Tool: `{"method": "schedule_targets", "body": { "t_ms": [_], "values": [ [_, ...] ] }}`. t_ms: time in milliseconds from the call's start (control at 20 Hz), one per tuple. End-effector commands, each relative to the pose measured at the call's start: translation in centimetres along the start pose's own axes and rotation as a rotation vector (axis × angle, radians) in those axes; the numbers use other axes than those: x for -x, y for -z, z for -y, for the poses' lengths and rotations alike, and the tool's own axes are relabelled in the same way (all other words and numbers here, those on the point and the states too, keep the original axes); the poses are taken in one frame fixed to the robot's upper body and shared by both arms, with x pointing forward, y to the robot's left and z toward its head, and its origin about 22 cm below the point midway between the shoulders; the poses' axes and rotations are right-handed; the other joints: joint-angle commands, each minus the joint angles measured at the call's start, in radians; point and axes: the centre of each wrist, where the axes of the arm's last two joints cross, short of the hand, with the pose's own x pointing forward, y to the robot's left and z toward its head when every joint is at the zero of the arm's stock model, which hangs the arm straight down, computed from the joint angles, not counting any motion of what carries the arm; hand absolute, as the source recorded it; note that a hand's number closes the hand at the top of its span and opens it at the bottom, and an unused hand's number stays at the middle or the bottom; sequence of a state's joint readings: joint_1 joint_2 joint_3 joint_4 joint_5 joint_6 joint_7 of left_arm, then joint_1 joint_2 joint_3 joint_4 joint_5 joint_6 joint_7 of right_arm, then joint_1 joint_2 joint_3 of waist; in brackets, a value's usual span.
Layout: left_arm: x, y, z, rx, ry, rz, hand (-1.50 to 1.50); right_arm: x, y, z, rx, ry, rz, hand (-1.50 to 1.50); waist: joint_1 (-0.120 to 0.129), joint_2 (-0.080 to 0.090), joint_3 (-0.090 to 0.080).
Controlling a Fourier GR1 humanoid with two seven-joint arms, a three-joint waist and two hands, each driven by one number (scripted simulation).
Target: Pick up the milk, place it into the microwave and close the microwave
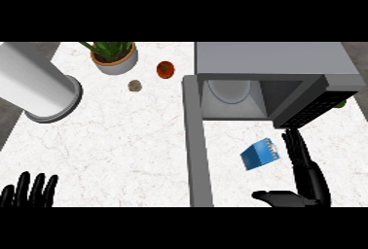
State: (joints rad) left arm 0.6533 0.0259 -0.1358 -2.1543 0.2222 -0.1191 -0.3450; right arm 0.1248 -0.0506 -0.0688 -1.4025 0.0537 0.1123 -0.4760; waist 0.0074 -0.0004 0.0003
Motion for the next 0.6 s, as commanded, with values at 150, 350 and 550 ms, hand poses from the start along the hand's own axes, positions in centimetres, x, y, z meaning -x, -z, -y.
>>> {"method": "schedule_targets", "body": {
  "t_ms": [150,350,550],
  "values": [
    [-1.2,-1.4,0.6,0.009,0.005,0.016,-1.50,4.6,-1.0,0.5,-0.007,-0.025,0.018,-1.50,0.002,0.000,0.000],
    [1.1,-1.0,-0.8,-0.006,-0.003,0.001,-1.50,6.9,-0.8,0.5,-0.010,-0.025,0.020,-1.50,0.001,0.001,0.000],
    [0.2,-1.5,-0.2,0.003,0.005,-0.010,-1.50,7.5,-1.1,2.3,-0.003,-0.015,0.017,-1.50,0.002,0.000,0.000]
  ]
}}
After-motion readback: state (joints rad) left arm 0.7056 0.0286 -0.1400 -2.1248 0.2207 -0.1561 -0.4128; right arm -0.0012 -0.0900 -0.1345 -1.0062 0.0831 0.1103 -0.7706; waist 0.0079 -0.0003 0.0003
